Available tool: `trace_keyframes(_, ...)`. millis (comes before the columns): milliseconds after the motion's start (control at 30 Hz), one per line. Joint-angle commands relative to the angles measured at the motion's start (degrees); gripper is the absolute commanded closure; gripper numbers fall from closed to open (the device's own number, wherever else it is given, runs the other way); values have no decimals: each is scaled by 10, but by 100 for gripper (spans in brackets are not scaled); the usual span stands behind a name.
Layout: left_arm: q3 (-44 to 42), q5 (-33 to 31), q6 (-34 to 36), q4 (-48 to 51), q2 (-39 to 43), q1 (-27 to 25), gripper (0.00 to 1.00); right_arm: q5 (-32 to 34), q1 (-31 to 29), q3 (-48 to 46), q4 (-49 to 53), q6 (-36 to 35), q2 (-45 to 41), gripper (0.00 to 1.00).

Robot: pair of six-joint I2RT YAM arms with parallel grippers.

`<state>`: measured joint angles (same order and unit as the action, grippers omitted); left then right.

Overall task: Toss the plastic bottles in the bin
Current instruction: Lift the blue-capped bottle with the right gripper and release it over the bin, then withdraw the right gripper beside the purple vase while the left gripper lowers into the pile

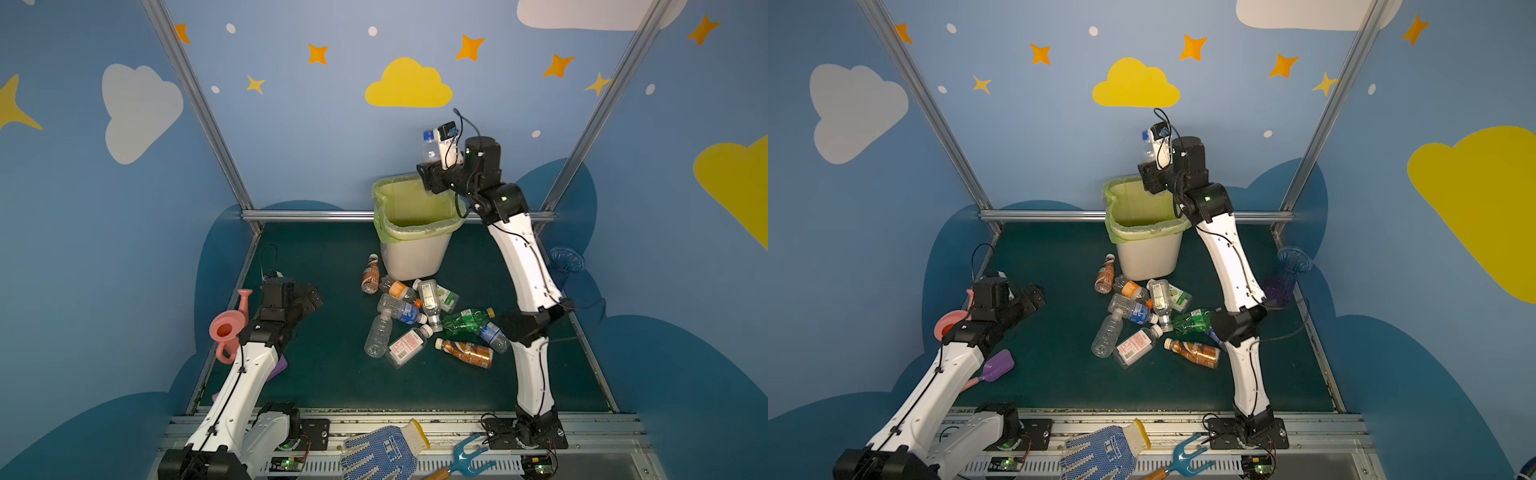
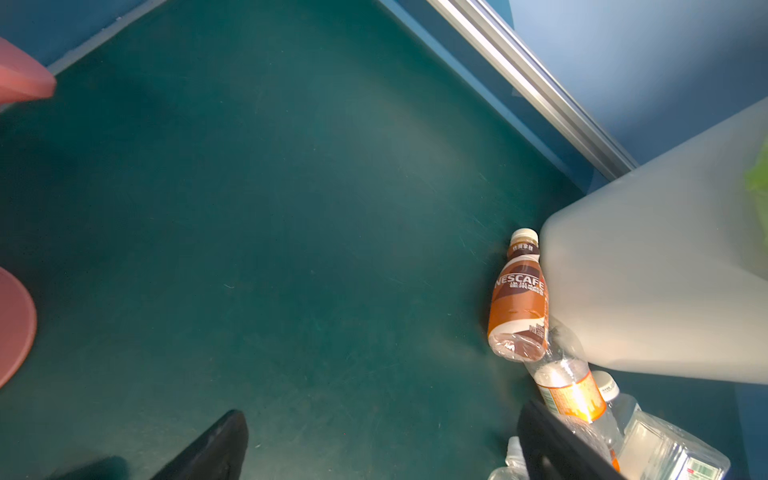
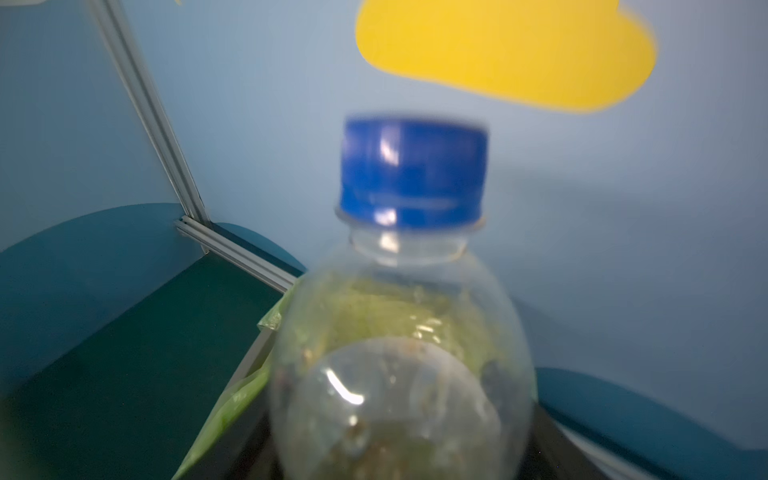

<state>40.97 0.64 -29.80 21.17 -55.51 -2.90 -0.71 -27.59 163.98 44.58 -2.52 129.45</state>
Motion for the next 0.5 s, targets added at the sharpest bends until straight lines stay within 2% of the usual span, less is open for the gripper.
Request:
trace_keyframes(0, 21, -5, 18, 14, -7, -15, 0, -2, 9, 39, 55, 44, -68, 11)
trace_keyframes(100, 41, -57, 42, 40, -7, -59, 0, 21, 7, -170, -99, 48, -213, 8)
trace_keyframes(167, 48, -80, 51, 46, -8, -86, 0, 22, 0, -254, -158, 52, -287, 7)
trace_keyframes(333, 59, -103, 67, 47, -17, -144, 0, 52, -16, -292, -141, 15, -353, 7)
trace_keyframes(467, 70, -97, 75, 58, -35, -201, 0, 64, -1, -388, -156, 10, -414, 6)
